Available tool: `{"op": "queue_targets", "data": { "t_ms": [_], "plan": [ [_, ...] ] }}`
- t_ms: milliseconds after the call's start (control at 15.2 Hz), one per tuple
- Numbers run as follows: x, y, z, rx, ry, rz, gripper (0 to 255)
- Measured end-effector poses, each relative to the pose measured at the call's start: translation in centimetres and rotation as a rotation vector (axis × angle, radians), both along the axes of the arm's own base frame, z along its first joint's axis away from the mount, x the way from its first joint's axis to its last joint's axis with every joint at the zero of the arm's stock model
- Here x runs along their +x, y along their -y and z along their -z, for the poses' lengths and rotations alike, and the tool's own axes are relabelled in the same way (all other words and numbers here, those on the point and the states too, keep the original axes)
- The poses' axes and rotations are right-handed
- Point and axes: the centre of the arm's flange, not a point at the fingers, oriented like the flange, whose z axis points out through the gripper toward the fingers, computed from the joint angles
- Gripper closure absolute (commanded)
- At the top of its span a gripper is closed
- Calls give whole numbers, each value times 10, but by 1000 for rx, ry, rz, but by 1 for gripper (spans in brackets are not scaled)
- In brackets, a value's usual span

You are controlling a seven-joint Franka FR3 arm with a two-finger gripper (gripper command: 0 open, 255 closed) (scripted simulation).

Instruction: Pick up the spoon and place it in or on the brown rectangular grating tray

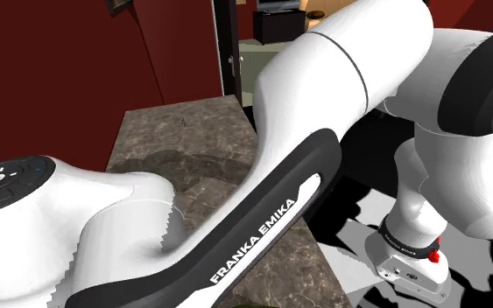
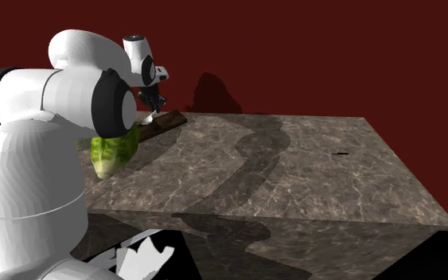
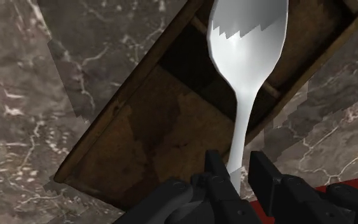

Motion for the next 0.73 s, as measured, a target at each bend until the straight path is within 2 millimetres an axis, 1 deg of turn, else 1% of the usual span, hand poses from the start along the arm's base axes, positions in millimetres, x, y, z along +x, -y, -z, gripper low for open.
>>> {"op": "queue_targets", "data": {
  "t_ms": [330, 462, 726],
  "plan": [
    [1, 1, 26, 0, 0, 0, 255],
    [0, 1, 29, 0, 0, 0, 255],
    [0, 1, 30, 0, 0, 0, 255]
  ]
}}
